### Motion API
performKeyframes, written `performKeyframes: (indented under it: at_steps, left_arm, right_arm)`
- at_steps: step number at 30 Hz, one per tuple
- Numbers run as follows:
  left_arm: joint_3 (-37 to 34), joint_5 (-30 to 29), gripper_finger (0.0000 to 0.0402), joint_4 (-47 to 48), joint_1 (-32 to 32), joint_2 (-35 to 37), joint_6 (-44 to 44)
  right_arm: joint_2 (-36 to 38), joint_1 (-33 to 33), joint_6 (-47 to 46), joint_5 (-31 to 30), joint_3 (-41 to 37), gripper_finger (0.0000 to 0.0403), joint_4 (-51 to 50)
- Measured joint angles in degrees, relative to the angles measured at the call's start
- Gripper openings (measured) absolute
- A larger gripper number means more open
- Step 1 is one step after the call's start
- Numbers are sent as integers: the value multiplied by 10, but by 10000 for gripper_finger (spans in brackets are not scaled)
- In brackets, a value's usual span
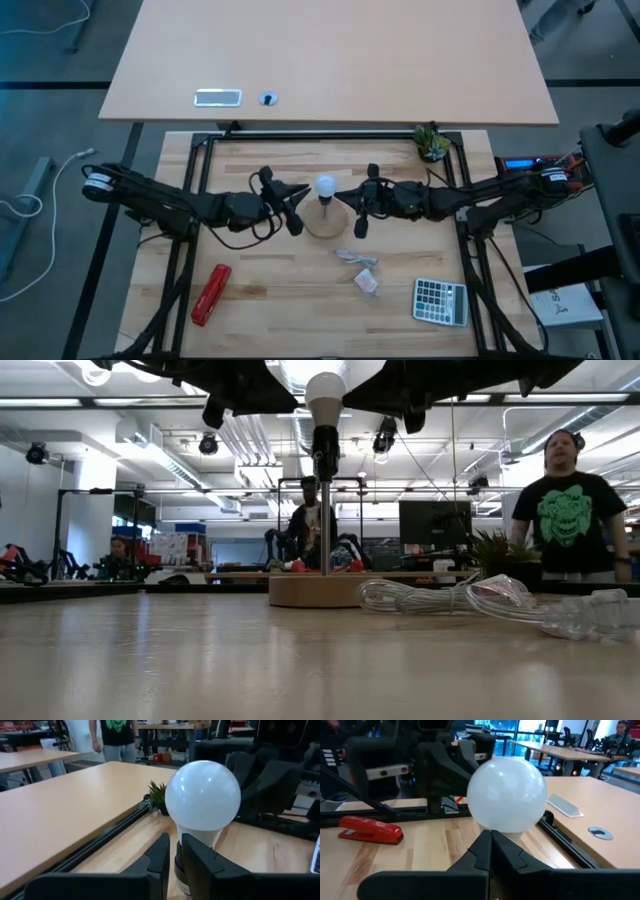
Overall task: Screw lightbulb
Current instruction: Remove the lightbulb from the lamp
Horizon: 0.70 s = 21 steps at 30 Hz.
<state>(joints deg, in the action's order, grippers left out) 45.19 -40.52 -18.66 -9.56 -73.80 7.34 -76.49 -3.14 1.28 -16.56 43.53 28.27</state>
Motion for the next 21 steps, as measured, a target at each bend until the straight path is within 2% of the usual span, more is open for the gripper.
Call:
performKeyframes:
  at_steps: [21]
  left_arm:
    - [0, 71, 41, -35, 15, -21, -40]
  right_arm:
    - [0, 0, 5, -6, 0, 0, 8]
